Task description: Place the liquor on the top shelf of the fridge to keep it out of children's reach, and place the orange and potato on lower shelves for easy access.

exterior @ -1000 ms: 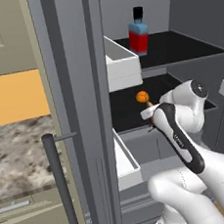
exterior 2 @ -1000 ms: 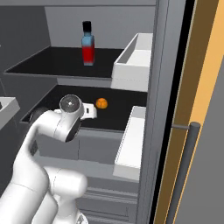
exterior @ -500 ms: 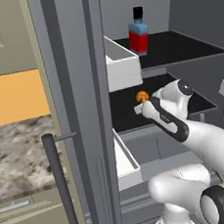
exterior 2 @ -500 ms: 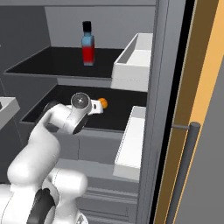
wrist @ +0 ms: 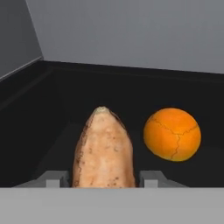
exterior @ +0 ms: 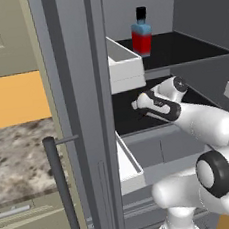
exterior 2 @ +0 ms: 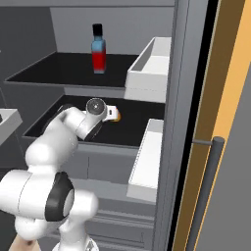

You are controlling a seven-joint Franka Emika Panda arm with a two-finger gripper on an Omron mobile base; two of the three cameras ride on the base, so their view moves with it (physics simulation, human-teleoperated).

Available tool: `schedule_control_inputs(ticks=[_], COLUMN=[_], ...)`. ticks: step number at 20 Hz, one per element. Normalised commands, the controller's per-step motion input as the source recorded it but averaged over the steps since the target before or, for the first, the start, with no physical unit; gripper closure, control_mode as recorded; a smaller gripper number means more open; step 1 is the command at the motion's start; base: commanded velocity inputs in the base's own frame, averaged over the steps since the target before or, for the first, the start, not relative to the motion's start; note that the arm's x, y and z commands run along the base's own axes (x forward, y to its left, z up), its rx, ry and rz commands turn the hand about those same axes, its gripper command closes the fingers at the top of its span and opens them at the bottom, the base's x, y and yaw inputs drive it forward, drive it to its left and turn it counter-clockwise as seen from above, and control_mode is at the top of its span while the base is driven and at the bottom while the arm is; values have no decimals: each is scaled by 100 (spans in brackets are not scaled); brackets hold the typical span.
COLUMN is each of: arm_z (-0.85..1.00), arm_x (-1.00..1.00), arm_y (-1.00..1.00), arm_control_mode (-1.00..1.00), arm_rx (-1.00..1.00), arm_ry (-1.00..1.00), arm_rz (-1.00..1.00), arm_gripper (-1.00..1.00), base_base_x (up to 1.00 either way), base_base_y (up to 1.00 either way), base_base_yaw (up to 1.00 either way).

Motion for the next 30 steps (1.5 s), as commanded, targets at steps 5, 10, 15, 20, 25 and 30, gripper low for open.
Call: schedule_control_inputs(ticks=[5,10,15,20,25,30], arm_z=[-2,5,34,80,100,95], arm_x=[5,-24,-53,-97,-100,-100], arm_y=[0,0,0,-10,-19,-34], arm_control_mode=[-100,-100,-100,-100,-100,-100], arm_rx=[0,0,-1,-4,-9,-13], arm_ry=[-26,-21,-3,5,14,32], arm_rz=[0,0,0,0,0,0], arm_gripper=[-100,-100,-100,-100,-100,-100], base_base_x=[0,0,0,0,0,0], base_base_y=[0,0,0,0,0,0], base_base_yaw=[0,0,0,0,0,0])
